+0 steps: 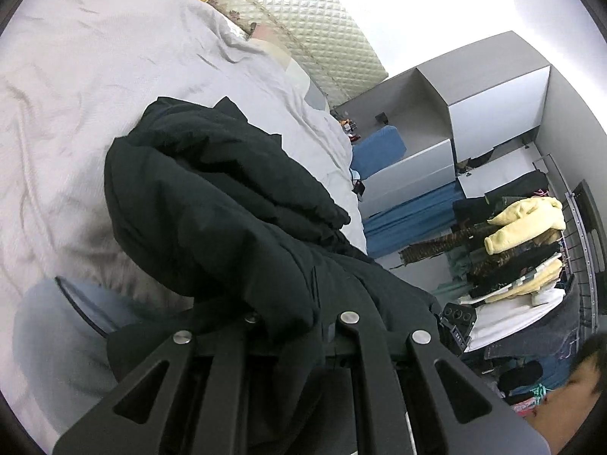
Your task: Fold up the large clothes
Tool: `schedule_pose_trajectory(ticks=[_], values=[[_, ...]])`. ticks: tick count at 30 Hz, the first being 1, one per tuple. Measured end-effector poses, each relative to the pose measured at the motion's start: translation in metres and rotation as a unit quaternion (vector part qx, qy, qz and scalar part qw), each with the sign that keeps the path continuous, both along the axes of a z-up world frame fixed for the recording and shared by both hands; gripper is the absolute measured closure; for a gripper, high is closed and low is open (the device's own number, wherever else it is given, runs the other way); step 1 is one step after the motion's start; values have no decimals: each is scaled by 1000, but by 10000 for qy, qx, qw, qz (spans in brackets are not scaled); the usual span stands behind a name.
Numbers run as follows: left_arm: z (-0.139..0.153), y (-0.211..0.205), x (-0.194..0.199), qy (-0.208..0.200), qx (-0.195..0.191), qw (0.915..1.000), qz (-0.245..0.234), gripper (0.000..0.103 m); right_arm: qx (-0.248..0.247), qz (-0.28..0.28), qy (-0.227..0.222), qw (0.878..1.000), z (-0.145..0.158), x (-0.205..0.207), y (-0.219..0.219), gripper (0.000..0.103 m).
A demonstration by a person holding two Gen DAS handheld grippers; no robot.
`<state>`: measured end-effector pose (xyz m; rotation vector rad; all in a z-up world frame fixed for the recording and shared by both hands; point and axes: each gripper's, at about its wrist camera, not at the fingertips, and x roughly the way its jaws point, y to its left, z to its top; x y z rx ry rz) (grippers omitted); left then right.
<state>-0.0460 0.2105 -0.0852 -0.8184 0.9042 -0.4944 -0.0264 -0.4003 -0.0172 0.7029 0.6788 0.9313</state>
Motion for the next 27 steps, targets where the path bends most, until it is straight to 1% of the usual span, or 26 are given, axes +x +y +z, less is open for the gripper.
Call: schedule_pose_trajectory(ticks=[2,4,7,11,14,17,19,22,24,25,27], values=[[1,-2,-2,20,18,10000,13,94,-25,-14,12,10000,2,-4,1,95],[0,-2,2,45,42,10000,24,94,-60,-61,50,10000,2,0,3,95],[-1,1,12,76,14,10000,51,94,-71,-81,30,9999,3,17,8,95],[-2,11,39,169,47,9998,115,93,-26,-190,160,9997,4,45,13,95],[-11,21,69,454,-76,9987,218,92,22,-328,416,9986,-1,83,14,94],[-20,28,97,737,-123,9965,369,91,79,-435,773,9960,-14,123,17,93],[-25,32,112,880,-108,9950,470,89,69,-505,966,9940,-22,145,18,93],[-30,37,135,1071,-51,9921,655,86,109,-662,1412,9877,-41,188,20,92],[-33,38,151,1170,15,9906,715,84,-11,-793,1580,9843,-51,211,21,92],[-34,38,156,1202,56,9899,751,81,-30,-839,1682,9822,-57,222,22,92],[-36,39,169,1280,164,9883,817,80,-21,-945,1888,9775,-69,240,22,93]])
